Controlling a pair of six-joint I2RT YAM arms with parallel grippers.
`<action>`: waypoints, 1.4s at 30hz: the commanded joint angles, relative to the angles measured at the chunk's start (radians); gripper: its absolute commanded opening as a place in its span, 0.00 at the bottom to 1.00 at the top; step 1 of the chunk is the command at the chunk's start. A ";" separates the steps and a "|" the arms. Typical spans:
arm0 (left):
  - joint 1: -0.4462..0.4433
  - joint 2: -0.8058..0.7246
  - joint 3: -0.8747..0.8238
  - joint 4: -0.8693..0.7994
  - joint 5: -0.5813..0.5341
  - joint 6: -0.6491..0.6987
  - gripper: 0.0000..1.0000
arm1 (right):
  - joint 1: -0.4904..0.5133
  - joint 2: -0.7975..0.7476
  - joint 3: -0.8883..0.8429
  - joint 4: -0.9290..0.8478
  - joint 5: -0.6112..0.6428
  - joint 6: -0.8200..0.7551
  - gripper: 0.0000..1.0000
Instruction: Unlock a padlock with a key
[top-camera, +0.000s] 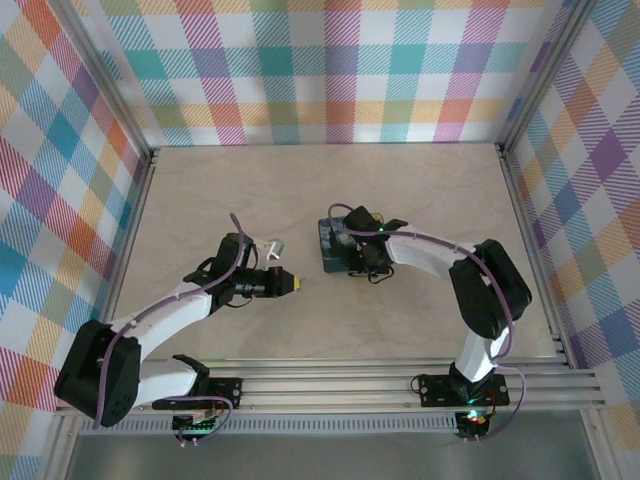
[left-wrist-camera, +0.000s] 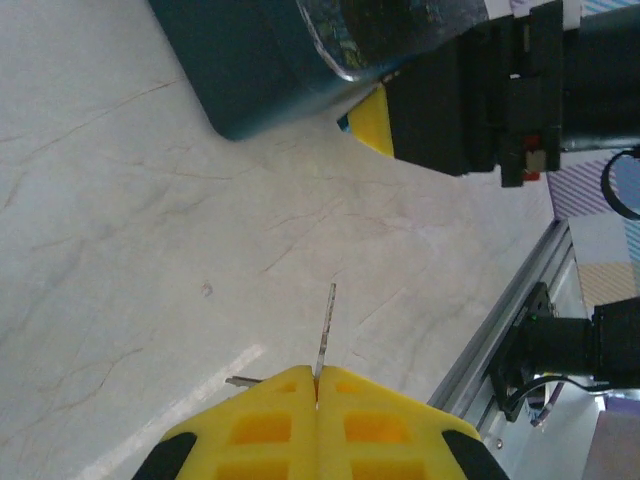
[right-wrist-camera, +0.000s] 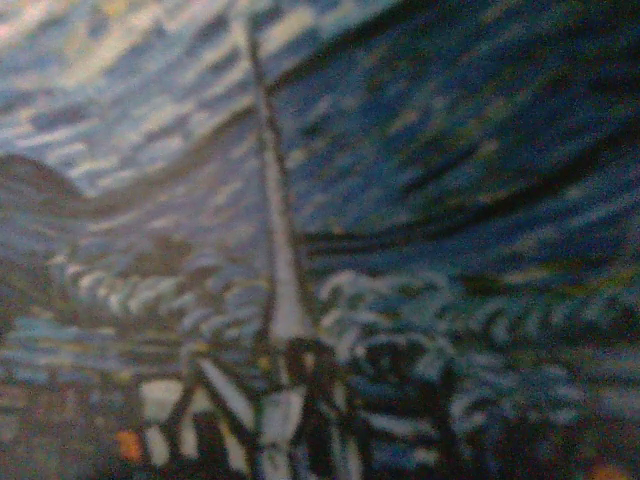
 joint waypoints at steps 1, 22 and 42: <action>-0.016 0.006 0.005 0.139 0.056 0.058 0.00 | 0.005 -0.096 -0.009 -0.065 -0.081 0.145 0.00; -0.182 -0.034 -0.085 0.406 -0.063 -0.050 0.00 | -0.055 -0.145 0.056 -0.088 -0.333 0.412 0.00; -0.226 0.131 -0.102 0.692 -0.051 -0.133 0.00 | -0.142 -0.153 0.093 -0.114 -0.556 0.264 0.00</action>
